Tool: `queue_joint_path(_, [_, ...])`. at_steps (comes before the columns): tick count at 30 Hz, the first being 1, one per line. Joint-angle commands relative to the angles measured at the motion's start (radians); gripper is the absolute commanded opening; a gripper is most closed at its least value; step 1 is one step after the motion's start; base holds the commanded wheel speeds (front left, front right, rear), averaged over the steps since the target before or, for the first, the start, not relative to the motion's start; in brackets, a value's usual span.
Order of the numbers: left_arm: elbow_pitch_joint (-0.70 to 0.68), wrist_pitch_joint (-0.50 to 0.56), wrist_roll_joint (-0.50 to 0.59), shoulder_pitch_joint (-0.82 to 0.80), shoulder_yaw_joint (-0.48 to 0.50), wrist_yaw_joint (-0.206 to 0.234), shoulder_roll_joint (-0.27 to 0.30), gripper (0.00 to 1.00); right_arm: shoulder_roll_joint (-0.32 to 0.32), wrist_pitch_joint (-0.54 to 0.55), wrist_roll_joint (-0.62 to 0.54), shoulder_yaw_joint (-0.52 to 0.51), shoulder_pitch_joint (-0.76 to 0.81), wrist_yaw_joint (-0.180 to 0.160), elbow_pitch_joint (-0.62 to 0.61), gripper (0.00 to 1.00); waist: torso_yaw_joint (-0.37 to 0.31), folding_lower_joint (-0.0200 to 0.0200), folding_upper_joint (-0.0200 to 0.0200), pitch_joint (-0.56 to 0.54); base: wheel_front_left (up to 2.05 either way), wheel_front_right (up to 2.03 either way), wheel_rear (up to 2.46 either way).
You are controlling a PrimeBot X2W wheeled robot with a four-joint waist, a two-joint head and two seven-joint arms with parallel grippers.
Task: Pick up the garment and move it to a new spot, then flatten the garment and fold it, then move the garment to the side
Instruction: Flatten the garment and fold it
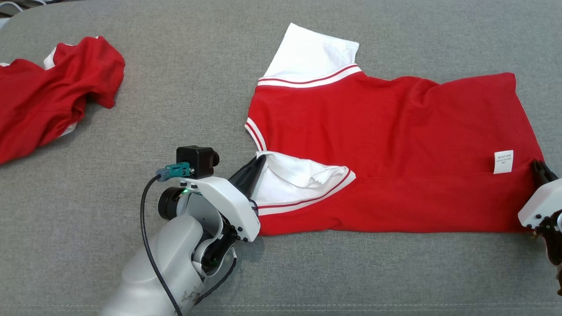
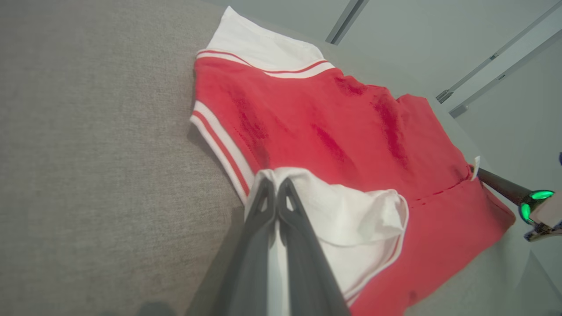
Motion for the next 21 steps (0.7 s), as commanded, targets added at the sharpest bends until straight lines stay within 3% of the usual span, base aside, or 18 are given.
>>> queue_joint_path(1, [-0.008,-0.016,0.007,-0.044,0.03,-0.01,0.016,0.0,-0.012,-0.018,0.012,0.023,-0.011,-0.003,-0.01,0.05,0.0,0.0,0.0,-0.002,0.0,0.0,0.0])
queue_joint_path(2, [0.006,-0.025,0.008,-0.049,0.031,-0.011,0.011,0.1,-0.012,-0.028,0.016,0.028,-0.014,-0.003,-0.005,0.14,-0.001,0.0,0.0,-0.004,0.0,0.0,0.0])
queue_joint_path(4, [0.033,-0.039,0.003,-0.053,0.037,-0.014,0.001,0.53,-0.012,-0.05,0.021,0.037,-0.018,-0.003,0.004,0.47,-0.003,0.0,0.0,-0.01,0.0,0.0,0.0])
queue_joint_path(5, [0.045,-0.048,0.004,-0.056,0.039,-0.012,-0.002,1.0,-0.014,-0.066,0.021,0.041,-0.02,-0.003,0.007,0.81,-0.004,0.0,0.0,-0.015,0.0,0.0,0.0])
queue_joint_path(6, [0.056,-0.062,0.004,-0.057,0.044,-0.01,-0.004,1.0,-0.016,-0.082,0.02,0.046,-0.021,-0.003,0.011,1.0,-0.005,0.0,0.0,-0.019,0.0,0.0,0.0])
queue_joint_path(15, [0.092,-0.18,0.012,-0.011,0.071,0.003,-0.005,1.0,-0.001,-0.188,0.015,0.099,0.014,-0.003,-0.027,1.0,-0.013,0.0,0.0,-0.103,0.0,0.0,0.0])
queue_joint_path(21, [0.022,-0.228,0.037,0.078,0.132,0.046,0.011,1.0,0.021,-0.195,-0.017,0.105,0.105,-0.003,-0.208,1.0,-0.016,0.0,0.0,-0.161,0.0,0.0,0.0])
